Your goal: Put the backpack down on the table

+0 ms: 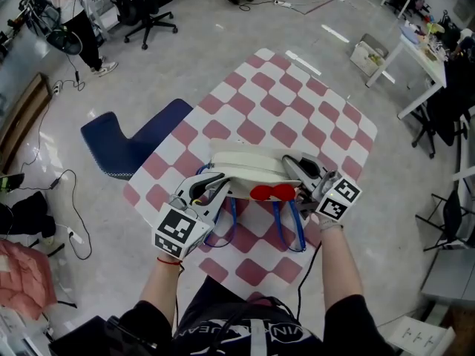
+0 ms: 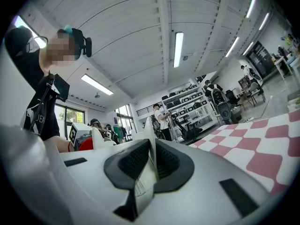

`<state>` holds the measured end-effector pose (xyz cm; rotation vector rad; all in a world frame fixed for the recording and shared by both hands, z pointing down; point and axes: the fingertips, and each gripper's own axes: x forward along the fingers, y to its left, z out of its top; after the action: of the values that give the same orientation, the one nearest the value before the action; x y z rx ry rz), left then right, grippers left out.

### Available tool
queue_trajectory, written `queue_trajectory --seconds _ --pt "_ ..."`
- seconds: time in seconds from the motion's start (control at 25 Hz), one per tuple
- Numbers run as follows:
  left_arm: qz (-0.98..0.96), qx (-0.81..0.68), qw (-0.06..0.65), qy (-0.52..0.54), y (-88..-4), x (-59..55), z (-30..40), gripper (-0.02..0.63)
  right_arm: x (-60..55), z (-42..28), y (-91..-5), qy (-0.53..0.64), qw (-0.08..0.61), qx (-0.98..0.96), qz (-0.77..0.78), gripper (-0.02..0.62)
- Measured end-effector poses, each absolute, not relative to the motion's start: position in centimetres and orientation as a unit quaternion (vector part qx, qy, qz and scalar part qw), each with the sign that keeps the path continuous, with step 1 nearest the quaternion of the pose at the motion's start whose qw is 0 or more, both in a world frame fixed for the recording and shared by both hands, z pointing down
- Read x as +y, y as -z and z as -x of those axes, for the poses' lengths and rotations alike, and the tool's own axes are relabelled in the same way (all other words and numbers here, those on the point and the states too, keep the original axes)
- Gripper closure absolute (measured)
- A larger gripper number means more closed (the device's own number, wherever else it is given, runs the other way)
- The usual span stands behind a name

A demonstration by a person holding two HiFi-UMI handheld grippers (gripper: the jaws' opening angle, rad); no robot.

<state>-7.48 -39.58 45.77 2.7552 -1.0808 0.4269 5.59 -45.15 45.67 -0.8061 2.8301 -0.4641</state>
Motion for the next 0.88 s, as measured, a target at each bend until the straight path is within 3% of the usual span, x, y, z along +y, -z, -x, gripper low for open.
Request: queue_trajectory --seconds 0.88 --pt "-0.904 -0.379 -0.011 -0.198 -44.8 -38.6 7.7 0.549 -44.6 -6.1 -45.8 0.081 -0.055 0.936 0.337 0.545"
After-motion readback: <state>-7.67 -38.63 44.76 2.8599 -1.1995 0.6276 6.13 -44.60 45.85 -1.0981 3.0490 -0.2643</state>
